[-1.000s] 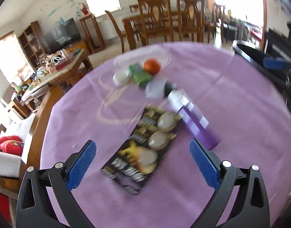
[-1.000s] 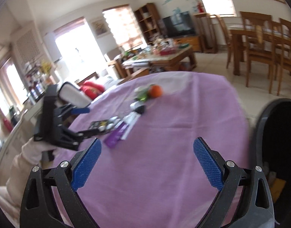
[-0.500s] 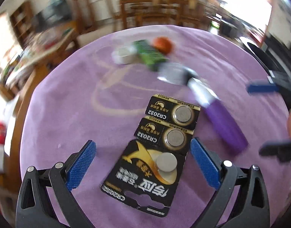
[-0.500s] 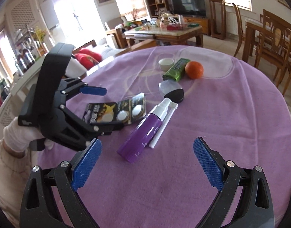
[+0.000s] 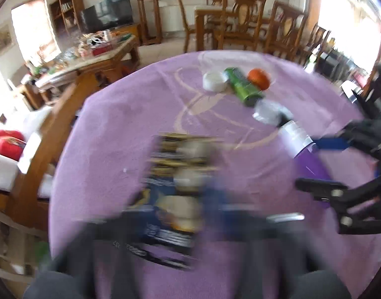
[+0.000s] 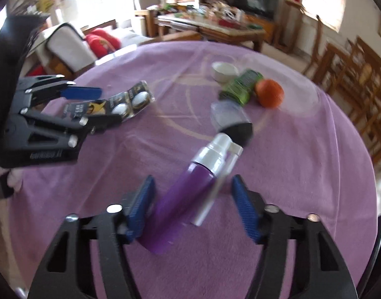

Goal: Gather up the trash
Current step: 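Grasp the battery blister card with the left tool while the right tool grasps the purple spray bottle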

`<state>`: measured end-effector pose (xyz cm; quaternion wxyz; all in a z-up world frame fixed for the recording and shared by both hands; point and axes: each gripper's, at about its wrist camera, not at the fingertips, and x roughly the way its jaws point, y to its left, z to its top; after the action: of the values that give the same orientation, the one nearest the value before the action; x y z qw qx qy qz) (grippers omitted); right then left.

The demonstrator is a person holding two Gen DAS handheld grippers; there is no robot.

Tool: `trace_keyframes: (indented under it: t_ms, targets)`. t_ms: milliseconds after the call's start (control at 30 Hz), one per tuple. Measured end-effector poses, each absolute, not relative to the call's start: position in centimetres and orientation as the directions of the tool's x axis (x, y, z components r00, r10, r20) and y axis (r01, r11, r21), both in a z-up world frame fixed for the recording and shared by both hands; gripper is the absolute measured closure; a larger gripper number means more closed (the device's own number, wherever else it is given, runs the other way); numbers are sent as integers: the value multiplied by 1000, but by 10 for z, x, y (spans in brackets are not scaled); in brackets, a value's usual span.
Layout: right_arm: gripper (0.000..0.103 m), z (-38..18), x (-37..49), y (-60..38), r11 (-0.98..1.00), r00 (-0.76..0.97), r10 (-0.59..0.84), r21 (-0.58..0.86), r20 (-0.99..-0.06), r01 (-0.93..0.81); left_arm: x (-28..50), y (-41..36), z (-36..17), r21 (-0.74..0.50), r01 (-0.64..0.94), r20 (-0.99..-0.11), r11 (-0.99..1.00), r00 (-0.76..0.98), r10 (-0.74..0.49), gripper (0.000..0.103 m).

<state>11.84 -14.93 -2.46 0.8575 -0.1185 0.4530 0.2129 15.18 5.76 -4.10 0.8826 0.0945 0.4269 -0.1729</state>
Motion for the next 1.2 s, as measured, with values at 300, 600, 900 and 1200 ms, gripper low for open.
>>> trace_keyframes:
  t_ms: [300, 600, 900, 1200]
  targets:
    - [71, -25, 110, -169, 874, 498, 310, 35, -810, -485, 146, 71, -42, -2, 356, -800, 934, 560, -215, 89]
    - [71, -23, 99, -177, 862, 475, 357, 88, -804, -498, 149, 57, -47, 259, 299, -789, 918, 614, 22, 5]
    - [71, -21, 95, -178, 857, 465, 384, 120, -798, -502, 150, 90, -46, 120, 304, -821, 945, 565, -78, 24]
    - [71, -7, 82, -192, 856, 512, 429, 156, -744, -492, 139, 79, -38, 87, 310, -772, 947, 622, -132, 43]
